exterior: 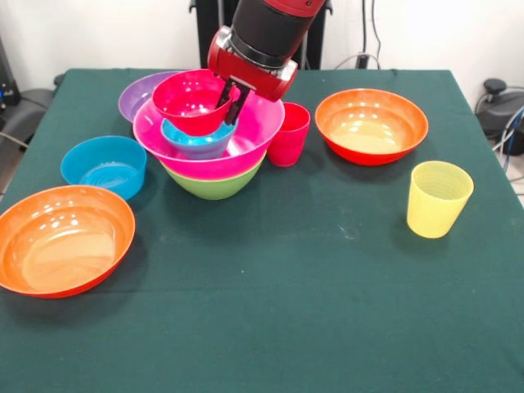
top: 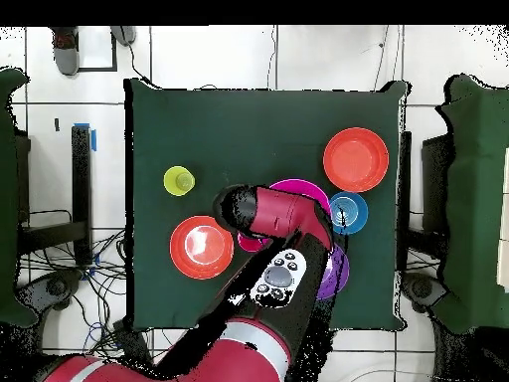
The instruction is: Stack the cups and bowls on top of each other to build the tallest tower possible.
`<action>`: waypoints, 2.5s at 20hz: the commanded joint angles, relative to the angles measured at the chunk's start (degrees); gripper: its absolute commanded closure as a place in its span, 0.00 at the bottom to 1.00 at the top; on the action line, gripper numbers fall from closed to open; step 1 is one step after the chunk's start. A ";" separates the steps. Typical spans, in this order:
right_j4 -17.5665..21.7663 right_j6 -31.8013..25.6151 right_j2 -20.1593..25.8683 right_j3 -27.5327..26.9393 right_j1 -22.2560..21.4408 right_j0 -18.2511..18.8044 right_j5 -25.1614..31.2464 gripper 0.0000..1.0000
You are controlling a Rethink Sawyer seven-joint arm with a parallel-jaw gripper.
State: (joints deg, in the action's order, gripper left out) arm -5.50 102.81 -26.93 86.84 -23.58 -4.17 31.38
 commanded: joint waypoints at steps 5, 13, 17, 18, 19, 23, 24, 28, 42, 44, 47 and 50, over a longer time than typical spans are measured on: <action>-0.44 1.79 12.52 4.93 -1.50 4.14 1.68 1.00; 1.25 2.04 13.60 6.45 -2.01 4.74 0.66 1.00; 1.74 2.48 13.95 6.48 -2.03 5.03 0.51 1.00; 1.88 2.56 14.05 6.90 -2.09 5.10 0.13 1.00; 1.97 2.61 14.06 7.02 -2.14 5.10 0.06 1.00; 2.08 2.71 14.18 7.02 -2.33 5.19 0.21 1.00; 2.04 2.72 14.35 7.14 -2.55 5.31 -0.01 1.00; 1.09 2.59 15.14 6.29 -4.22 5.70 1.76 1.00; 0.97 3.28 15.82 6.89 -8.16 6.91 2.32 1.00; 1.15 3.39 15.70 6.77 -8.23 6.87 2.40 1.00; 1.22 3.57 15.73 6.74 -8.29 7.00 2.27 1.00; 1.35 3.78 15.78 6.62 -8.10 7.04 1.62 1.00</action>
State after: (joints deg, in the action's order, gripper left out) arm -5.48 102.81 -17.51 91.87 -32.45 2.15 31.39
